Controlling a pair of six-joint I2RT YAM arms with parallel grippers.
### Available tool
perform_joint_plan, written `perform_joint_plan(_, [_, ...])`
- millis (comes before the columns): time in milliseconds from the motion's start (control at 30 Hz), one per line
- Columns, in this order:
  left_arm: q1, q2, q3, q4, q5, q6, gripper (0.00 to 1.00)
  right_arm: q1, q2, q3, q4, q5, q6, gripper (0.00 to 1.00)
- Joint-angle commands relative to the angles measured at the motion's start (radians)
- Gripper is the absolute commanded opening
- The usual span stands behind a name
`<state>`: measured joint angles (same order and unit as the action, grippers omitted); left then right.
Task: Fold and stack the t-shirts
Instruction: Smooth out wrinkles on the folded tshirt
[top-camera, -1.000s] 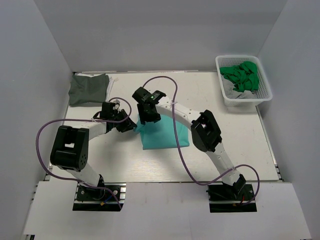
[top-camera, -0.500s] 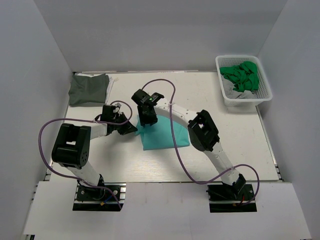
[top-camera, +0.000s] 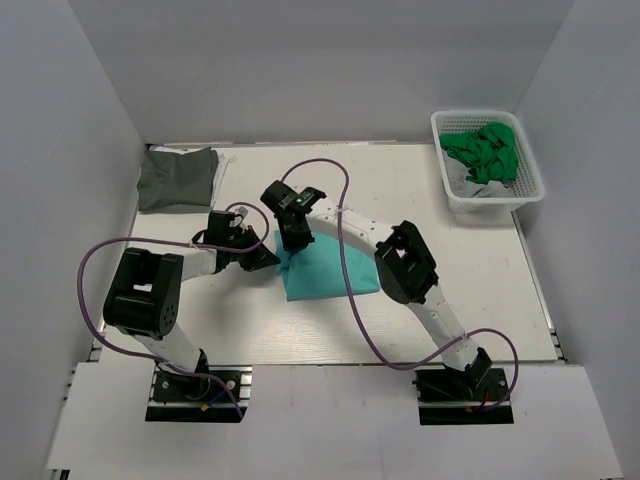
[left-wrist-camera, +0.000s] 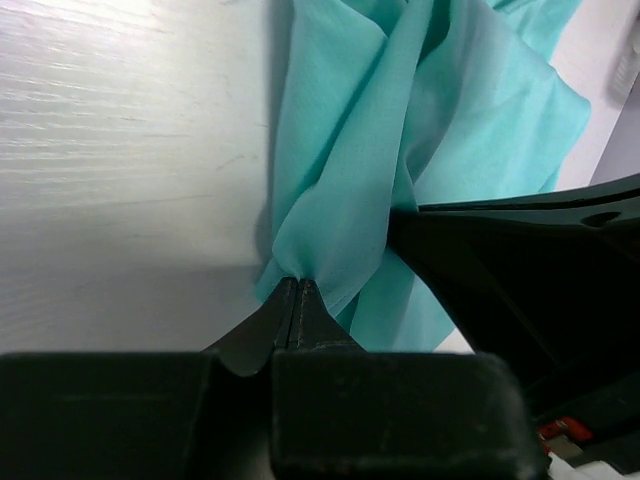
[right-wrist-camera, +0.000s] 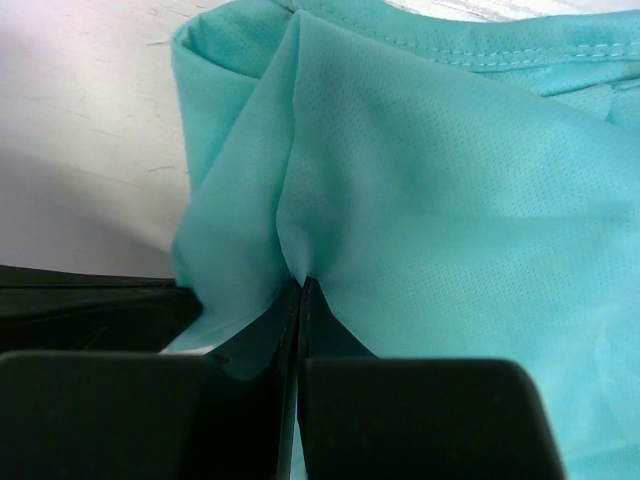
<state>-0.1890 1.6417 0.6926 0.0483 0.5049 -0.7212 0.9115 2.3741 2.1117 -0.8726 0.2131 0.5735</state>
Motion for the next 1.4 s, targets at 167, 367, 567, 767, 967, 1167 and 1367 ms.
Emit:
perform_joint_plan(167, [-0.044, -0.049, -0.03, -0.01, 0.03, -0.021, 0.0, 0.003, -0.18, -0.035, 0.024, -0.067, 0.011, 0.0])
perform_joint_plan(367, [-0.076, -0.04, -0.039, 0.058, 0.101, -0.052, 0.0, 0.0, -0.199, -0.062, 0.052, -0.133, 0.015, 0.0])
perform_joint_plan(567, [-0.121, -0.086, -0.039, 0.062, 0.208, -0.043, 0.0, -0.002, -0.2, -0.067, 0.052, -0.104, 0.028, 0.0])
perform_joint_plan(767, [-0.132, -0.075, -0.074, -0.04, 0.192, -0.003, 0.04, -0.005, -0.193, -0.096, 0.057, -0.098, 0.045, 0.0])
perform_joint_plan(967, [-0.132, -0.084, -0.094, -0.134, 0.13, 0.029, 0.3, -0.006, -0.161, -0.105, 0.053, -0.127, 0.036, 0.0])
perform_joint_plan(1167, [-0.132, -0.147, 0.008, -0.254, 0.061, 0.098, 0.58, -0.005, -0.145, -0.108, 0.07, -0.159, 0.025, 0.0])
perform_joint_plan(1367, [-0.099, -0.247, 0.1, -0.586, -0.156, 0.109, 0.64, -0.006, -0.139, -0.133, 0.089, -0.175, 0.014, 0.0])
